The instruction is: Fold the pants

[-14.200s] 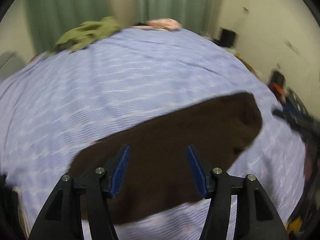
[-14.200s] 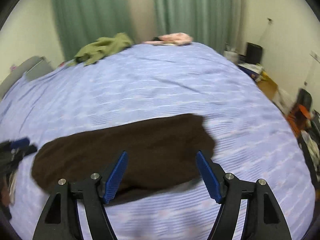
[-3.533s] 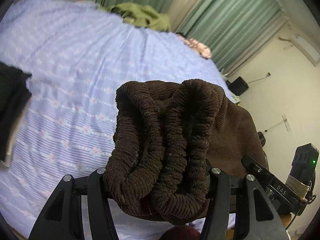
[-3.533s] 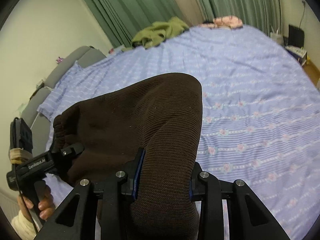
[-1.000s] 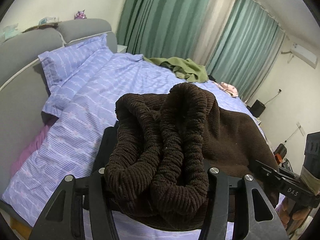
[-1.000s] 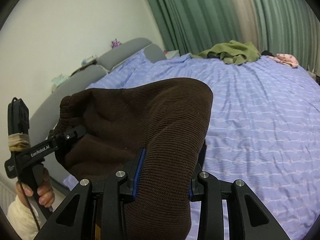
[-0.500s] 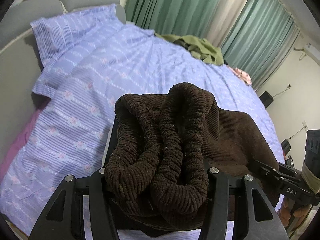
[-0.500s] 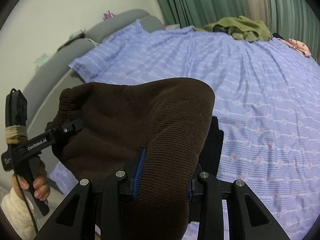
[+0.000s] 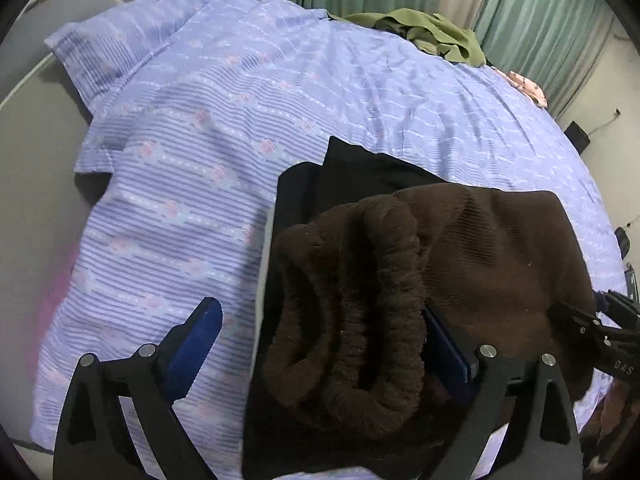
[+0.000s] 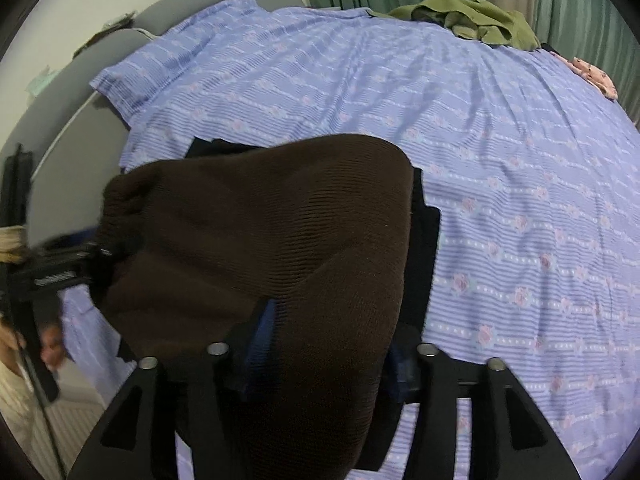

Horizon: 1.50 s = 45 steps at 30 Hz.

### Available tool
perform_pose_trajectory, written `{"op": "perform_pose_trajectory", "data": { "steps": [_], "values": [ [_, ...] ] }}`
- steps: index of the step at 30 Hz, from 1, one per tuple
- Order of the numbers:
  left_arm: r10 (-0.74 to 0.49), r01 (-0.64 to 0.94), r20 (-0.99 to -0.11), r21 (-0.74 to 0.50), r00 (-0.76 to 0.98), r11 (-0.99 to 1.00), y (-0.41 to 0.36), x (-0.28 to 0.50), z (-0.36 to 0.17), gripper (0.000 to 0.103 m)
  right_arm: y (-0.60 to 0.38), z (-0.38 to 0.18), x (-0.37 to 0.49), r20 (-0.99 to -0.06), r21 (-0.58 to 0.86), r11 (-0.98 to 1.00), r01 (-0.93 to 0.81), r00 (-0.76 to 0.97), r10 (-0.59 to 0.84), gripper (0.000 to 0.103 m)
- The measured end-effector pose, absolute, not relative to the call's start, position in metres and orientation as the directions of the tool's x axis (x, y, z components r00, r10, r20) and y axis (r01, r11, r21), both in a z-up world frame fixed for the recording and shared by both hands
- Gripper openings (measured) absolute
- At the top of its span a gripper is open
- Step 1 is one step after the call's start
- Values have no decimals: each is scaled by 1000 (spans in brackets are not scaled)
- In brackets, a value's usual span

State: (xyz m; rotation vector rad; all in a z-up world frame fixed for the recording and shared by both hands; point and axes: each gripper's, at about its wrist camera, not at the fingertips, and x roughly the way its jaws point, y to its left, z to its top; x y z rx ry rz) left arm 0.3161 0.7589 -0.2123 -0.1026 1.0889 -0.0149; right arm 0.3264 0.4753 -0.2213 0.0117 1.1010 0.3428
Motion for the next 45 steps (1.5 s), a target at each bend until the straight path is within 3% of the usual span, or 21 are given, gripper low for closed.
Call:
{"op": "perform_pose_trajectory", "data": {
  "steps": [3, 8, 15, 22, 28, 39, 45],
  "values": [
    [3, -40, -887, -17, 462, 999, 757, 309, -203, 100, 471, -214, 322, -868, 123, 961, -247, 443, 224, 69],
    [93, -59, -880, 75, 466, 995, 750, 300, -186, 103, 459, -189, 312, -849, 31, 976, -214, 509, 139, 72],
    [153, -77, -847, 132, 509, 988, 731, 282, -149, 103, 430, -138, 277, -801, 54, 976, -212, 574, 169, 75],
    [214, -139, -767, 163, 605, 977, 695, 227, -80, 103, 416, -80, 229, -711, 47, 960, -277, 666, 227, 80],
    [204, -145, -718, 144, 665, 979, 642, 164, -36, 103, 373, -40, 180, -651, 90, 955, -282, 709, 270, 90],
    [70, -107, -672, -14, 737, 994, 518, 68, 17, 103, 281, -2, 90, -614, 125, 955, -271, 735, 289, 91],
    [70, -69, -634, 27, 770, 997, 451, 27, 33, 103, 223, 14, 45, -595, 150, 960, -235, 754, 277, 91]
  ]
}}
